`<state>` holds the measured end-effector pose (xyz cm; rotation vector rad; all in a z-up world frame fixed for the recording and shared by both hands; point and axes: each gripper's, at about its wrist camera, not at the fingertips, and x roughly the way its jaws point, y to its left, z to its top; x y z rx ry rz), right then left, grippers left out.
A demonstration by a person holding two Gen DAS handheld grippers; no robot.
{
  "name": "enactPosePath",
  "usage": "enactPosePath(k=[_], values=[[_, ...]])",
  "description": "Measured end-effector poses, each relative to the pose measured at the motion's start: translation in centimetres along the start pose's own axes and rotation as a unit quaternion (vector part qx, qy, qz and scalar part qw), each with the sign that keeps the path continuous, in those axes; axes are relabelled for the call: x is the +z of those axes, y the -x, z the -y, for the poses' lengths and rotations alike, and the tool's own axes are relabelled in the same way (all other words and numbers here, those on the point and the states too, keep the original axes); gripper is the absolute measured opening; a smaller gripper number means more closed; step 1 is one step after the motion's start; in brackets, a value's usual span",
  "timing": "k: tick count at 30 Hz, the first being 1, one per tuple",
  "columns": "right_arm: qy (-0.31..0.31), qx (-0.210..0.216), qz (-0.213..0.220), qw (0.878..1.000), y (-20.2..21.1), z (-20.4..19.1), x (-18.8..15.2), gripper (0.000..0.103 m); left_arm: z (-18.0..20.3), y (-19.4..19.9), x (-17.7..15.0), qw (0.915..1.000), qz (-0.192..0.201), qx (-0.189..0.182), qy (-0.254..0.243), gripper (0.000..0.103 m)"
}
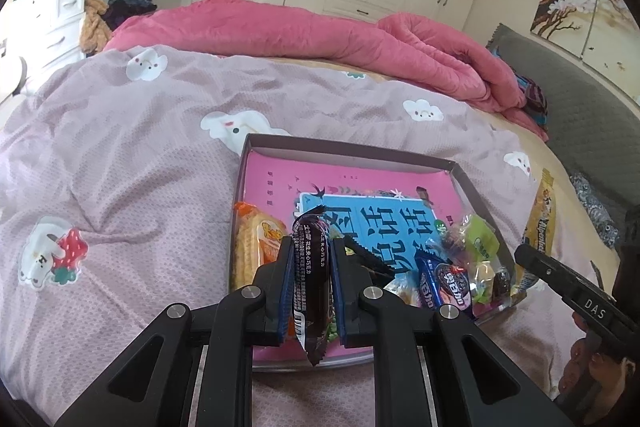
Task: Organize snacks
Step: 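Carry the Snickers bar with the left tool while the right tool carries the wafer bar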
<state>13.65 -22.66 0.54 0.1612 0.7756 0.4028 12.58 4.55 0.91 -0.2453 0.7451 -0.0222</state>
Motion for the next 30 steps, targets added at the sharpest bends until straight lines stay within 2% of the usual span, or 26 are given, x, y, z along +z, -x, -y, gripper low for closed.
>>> enactPosePath(k=[8, 30], values=[[0.009, 0.001, -0.012, 1.000, -1.1, -0.6, 0.0, 0.019, 0.2, -0.8, -0.2, 0.9998, -0.017, 0.000, -0.004, 0.017], [0.006, 0.013, -0.035, 0.999, -3.3, -0.5, -0.1, 0.019, 0.7, -1.5, -0.8, 0.9993, -0.032, -0.008, -0.016, 0.017]])
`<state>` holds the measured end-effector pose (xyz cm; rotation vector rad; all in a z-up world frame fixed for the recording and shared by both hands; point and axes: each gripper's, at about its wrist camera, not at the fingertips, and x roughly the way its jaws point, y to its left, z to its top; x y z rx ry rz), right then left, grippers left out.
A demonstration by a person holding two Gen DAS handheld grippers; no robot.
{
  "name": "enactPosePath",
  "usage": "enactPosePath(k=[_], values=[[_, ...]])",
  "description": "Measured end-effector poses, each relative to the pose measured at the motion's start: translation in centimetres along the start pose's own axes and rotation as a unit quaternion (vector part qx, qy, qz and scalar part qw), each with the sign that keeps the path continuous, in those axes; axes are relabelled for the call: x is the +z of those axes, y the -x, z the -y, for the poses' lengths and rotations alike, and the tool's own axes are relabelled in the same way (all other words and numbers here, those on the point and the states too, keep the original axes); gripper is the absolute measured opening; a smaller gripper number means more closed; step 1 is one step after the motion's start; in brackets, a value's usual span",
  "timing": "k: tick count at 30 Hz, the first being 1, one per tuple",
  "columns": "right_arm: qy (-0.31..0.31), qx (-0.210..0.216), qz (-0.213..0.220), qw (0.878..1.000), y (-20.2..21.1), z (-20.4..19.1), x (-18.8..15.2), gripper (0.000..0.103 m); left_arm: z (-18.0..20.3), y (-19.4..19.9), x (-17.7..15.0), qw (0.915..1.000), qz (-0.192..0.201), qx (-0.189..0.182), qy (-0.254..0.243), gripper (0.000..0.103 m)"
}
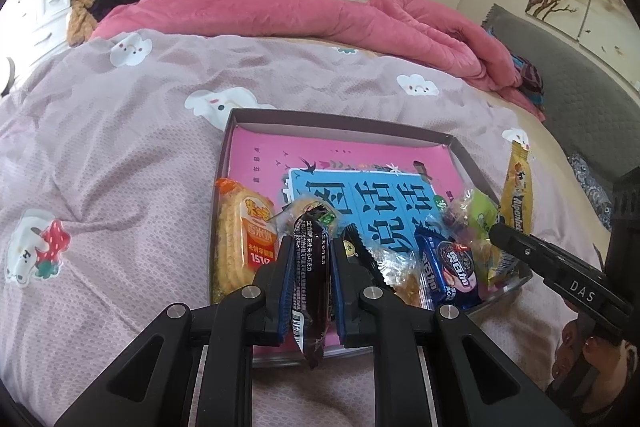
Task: Organize snacks
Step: 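Carry the Snickers bar with the left tool while the right tool carries the wafer bar, then release the Snickers bar with the left tool while the right tool releases the wafer bar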
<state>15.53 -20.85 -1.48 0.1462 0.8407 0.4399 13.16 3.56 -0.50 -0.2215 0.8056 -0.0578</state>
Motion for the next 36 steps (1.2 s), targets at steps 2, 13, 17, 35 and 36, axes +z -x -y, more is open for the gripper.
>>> enactPosePath(k=[2, 13, 17, 35, 36], values=[[0.001, -0.002, -0.002, 1.000, -0.2, 0.0, 0.0, 0.019, 0.0, -0.1, -0.1, 1.0000, -0.002, -0.002, -0.001, 0.017], [0.016, -0.010, -0.025, 0.999, -1.3, -0.6, -0.4, 0.020, 0.1, -0.2, -0.1, 1.0000, -0.007, -0.006, 0.000, 0.017], [0.035, 0.003, -0.028, 0.999, -1.5, -1.4, -0.4, 0.020, 0.0, -0.3, -0.1, 0.9999, -0.008, -0.008, 0.002, 0.017], [0.029, -0.018, -0.027, 0.999, -1.6, -1.0, -0.6, 0.029, 0.0, -0.6, -0.2, 0.9999, -0.012, -0.009, 0.002, 0.017], [0.027, -0.018, -0.027, 0.999, -1.6, -0.9, -0.6, 0.029, 0.0, -0.6, -0.2, 0.9999, -0.012, -0.009, 0.002, 0.017]])
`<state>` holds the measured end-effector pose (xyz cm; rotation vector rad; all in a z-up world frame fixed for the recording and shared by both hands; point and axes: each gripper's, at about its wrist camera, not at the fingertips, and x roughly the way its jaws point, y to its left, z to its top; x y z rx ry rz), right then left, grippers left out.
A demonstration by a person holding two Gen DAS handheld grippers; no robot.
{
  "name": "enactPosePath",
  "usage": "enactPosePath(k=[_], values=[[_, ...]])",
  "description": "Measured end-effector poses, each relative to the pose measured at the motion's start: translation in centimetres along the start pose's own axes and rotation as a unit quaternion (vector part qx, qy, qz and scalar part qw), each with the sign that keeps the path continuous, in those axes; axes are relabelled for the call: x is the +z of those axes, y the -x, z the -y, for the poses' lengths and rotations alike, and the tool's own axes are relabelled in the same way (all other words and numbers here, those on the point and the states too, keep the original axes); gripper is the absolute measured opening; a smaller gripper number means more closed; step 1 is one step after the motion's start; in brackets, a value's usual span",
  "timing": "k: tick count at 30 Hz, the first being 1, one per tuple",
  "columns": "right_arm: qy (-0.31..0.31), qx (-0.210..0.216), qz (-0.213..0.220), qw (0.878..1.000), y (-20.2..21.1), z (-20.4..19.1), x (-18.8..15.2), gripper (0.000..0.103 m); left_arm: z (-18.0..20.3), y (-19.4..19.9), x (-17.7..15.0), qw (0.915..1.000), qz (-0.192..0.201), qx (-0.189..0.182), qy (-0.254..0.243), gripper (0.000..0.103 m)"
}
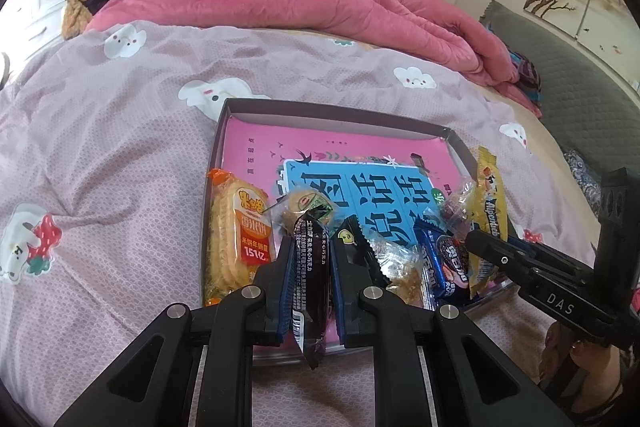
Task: Organize snacks
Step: 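Release the Snickers bar with the left tool while the right tool releases the wafer bar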
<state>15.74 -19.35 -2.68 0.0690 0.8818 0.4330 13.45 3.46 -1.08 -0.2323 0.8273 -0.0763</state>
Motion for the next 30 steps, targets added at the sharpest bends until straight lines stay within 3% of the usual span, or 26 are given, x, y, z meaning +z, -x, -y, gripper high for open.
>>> enactPosePath(k=[10, 30], values=[[-0.002, -0.013, 0.004, 1.000, 0.8, 0.3, -0.2, 0.038, 0.0, -0.1, -0.2, 1.0000, -0.002, -0.001, 0.001, 0.017], [0.004, -0.011, 0.014, 1.000, 2.3, -0.3, -0.8, 0.039, -0.2, 0.1, -0.2, 0.9999, -0.005, -0.008, 0.008, 0.017]])
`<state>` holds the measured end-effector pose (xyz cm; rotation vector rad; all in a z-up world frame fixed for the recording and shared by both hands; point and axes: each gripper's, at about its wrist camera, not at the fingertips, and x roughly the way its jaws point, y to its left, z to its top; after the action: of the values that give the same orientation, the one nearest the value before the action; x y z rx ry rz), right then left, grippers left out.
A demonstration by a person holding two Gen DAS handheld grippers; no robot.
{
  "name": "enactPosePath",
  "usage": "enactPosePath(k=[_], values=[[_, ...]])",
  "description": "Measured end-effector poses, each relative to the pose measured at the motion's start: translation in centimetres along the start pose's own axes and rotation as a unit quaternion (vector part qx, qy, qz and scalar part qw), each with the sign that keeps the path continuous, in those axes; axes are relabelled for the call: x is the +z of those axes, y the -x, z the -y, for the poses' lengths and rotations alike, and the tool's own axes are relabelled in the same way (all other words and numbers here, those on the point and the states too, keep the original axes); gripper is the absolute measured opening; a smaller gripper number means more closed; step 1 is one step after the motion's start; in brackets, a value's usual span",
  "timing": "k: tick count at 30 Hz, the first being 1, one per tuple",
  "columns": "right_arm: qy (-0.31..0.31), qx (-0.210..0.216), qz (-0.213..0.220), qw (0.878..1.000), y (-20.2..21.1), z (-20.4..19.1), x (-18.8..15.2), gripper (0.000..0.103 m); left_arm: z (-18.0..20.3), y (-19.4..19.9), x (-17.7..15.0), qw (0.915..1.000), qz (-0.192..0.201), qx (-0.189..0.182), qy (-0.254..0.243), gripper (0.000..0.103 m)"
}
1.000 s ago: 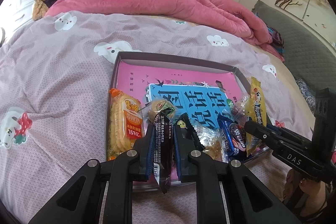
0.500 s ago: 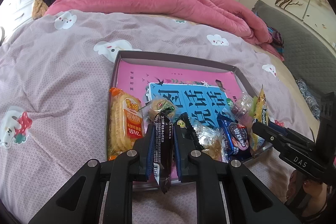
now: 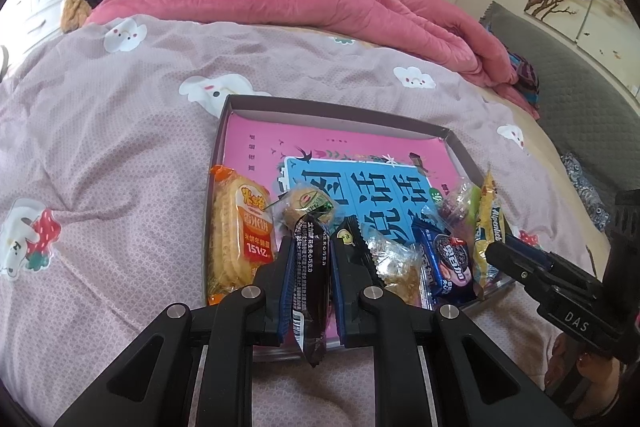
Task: Organize snacks
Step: 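Release the Snickers bar with the left tool while the right tool releases the wafer bar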
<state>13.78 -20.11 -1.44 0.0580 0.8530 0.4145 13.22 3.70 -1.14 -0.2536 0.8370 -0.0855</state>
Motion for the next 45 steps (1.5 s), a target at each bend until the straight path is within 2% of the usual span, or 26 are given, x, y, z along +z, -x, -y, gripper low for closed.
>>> enactPosePath(k=[4, 11, 17, 21, 26, 28, 32, 38, 43, 45], values=[[0.007, 0.012, 0.007, 1.000, 0.2, -0.4, 0.0, 0.040, 0.0, 0.2, 0.0, 1.0000, 0.000, 0.001, -0.001, 0.017], [0.017, 0.005, 0.006, 1.000, 0.2, -0.9, -0.2, 0.042, 0.1, 0.5, 0.0, 1.0000, 0.000, 0.002, -0.003, 0.017], [0.011, 0.003, 0.012, 1.000, 0.5, -0.6, -0.2, 0.043, 0.0, 0.8, 0.1, 1.0000, 0.002, 0.002, -0.001, 0.024], [0.011, 0.000, 0.013, 1.000, 0.6, -0.6, -0.2, 0.047, -0.1, 1.0, 0.0, 1.0000, 0.002, 0.002, 0.001, 0.033], [0.011, -0.005, 0.019, 1.000, 0.9, -0.5, -0.2, 0.052, 0.0, 1.4, 0.1, 1.0000, 0.002, 0.003, 0.000, 0.038], [0.011, -0.010, 0.021, 1.000, 1.0, -0.5, -0.2, 0.052, 0.0, 1.5, 0.1, 1.0000, 0.003, 0.002, 0.000, 0.044], [0.011, -0.021, 0.040, 0.999, 1.8, -0.4, 0.0, 0.055, 0.0, 2.1, 0.2, 1.0000, 0.007, 0.006, 0.003, 0.051], [0.016, -0.044, 0.070, 0.996, 3.8, -0.8, 0.2, 0.068, 0.0, 3.5, 0.3, 0.9997, 0.019, 0.010, 0.008, 0.061], [0.017, -0.052, 0.087, 0.995, 5.5, -1.4, 0.2, 0.077, 0.2, 4.9, 0.0, 0.9995, 0.025, 0.020, 0.008, 0.075], [0.016, -0.054, 0.089, 0.994, 5.9, -1.6, 0.1, 0.080, 0.2, 5.5, -0.3, 0.9993, 0.025, 0.025, 0.008, 0.076]])
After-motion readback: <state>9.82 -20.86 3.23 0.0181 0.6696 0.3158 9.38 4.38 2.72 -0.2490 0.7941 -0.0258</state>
